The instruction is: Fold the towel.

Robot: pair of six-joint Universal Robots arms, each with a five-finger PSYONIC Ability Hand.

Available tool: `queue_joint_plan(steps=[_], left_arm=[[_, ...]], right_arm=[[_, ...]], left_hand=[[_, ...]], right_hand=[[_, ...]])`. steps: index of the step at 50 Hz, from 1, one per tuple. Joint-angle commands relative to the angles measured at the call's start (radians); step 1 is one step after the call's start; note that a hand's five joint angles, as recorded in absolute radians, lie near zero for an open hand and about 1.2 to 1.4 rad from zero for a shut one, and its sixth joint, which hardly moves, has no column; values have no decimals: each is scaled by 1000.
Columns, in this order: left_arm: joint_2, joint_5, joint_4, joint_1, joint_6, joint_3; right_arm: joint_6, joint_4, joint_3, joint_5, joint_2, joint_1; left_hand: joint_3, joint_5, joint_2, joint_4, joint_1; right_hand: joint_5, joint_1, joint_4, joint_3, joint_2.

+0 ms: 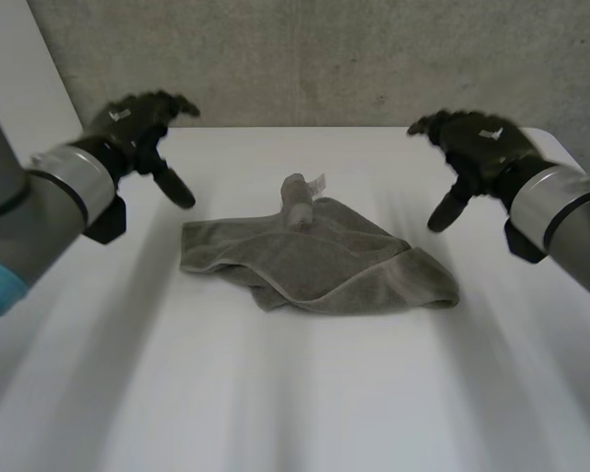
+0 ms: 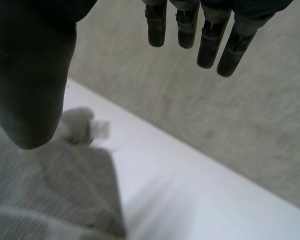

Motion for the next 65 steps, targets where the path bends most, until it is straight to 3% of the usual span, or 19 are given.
queue_joint_plan(steps=[1, 11, 18, 23, 28, 30, 31, 32, 35, 37, 38, 40, 46, 52, 56, 58, 59, 60, 65], left_arm=[[-172, 3, 30, 4, 25, 1], [-320, 5, 65, 2, 75, -5], [-390, 5, 159, -2, 153, -11], [-415, 5, 163, -4, 193, -8], [-432, 3, 166, -4, 199, -4], [-433, 3, 168, -4, 199, -2], [-435, 3, 168, -4, 197, -1], [-435, 2, 171, -4, 193, -1], [-435, 3, 182, -4, 191, -1], [-436, 2, 217, -7, 191, -5], [-436, 2, 217, -7, 191, -5], [-436, 2, 248, -11, 188, -10], [-406, 2, 248, -16, 168, -18], [-315, 5, 245, -18, 140, -38], [-239, 5, 246, -13, 121, -50], [-216, 5, 248, -10, 117, -53], [-200, 5, 248, -7, 114, -53], [-200, 5, 248, -7, 114, -53], [-191, 5, 251, -5, 94, -64]], right_arm=[[-56, -3, 5, -60, 131, 3], [-127, -21, 11, -63, 290, 24], [-127, -75, 14, -63, 344, 41], [-127, -109, 20, -63, 363, 41], [-124, -150, 22, -63, 396, 43], [-118, -170, 22, -63, 404, 43], [-118, -170, 22, -63, 404, 43], [-111, -175, 24, -64, 401, 43], [-101, -179, 24, -63, 383, 41], [-93, -178, 25, -66, 363, 39], [-82, -176, 27, -64, 337, 38], [-70, -176, 31, -61, 314, 36], [-36, -152, 37, -63, 232, 29], [-82, 76, -30, -90, 220, 27], [-142, 120, -47, -127, 220, 27], [-168, 121, -45, -139, 220, 27], [-179, 118, -36, -150, 220, 27], [-183, 117, -29, -149, 220, 27], [-176, 103, -4, -146, 228, 29]], left_hand=[[-58, -47, -60, -66, -104], [-58, -26, -39, -66, -83], [-58, -6, -19, -66, -63], [-58, 35, 22, -66, -22], [-58, 152, 140, -66, 96], [-58, 226, 213, -66, 169], [-58, 337, 324, -66, 280], [-58, 457, 444, -66, 400], [-58, 599, 586, -66, 542], [-58, 859, 846, -66, 802], [-58, 860, 847, -66, 803], [-58, 1167, 1154, -66, 1110], [-58, 1168, 1155, -66, 1111], [-58, 1168, 1155, -66, 1111], [-58, 1168, 1155, -66, 1111], [-58, 1168, 1155, -66, 1111], [-58, 1168, 1155, -66, 1111], [-58, 1168, 1155, -66, 1111], [-58, 1168, 1155, -66, 1111]], right_hand=[[-62, -60, -76, -53, -80], [7, 9, -76, -53, -11], [16, 18, -76, -53, -2], [151, 153, -76, -53, 133], [394, 397, -76, -53, 376], [786, 788, -76, -53, 767], [788, 790, -76, -53, 770], [983, 985, -76, -53, 964], [1159, 1162, -76, -53, 1141], [1160, 1162, -76, -53, 1142], [1160, 1162, -76, -53, 1142], [1160, 1162, -76, -53, 1142], [1160, 1162, -76, -53, 1142], [1160, 1162, -76, -53, 1142], [1160, 1162, -76, -53, 1142], [1105, 1107, -76, -53, 1087], [718, 721, -76, -53, 700], [558, 560, -76, -53, 539], [430, 432, -76, -53, 412]])
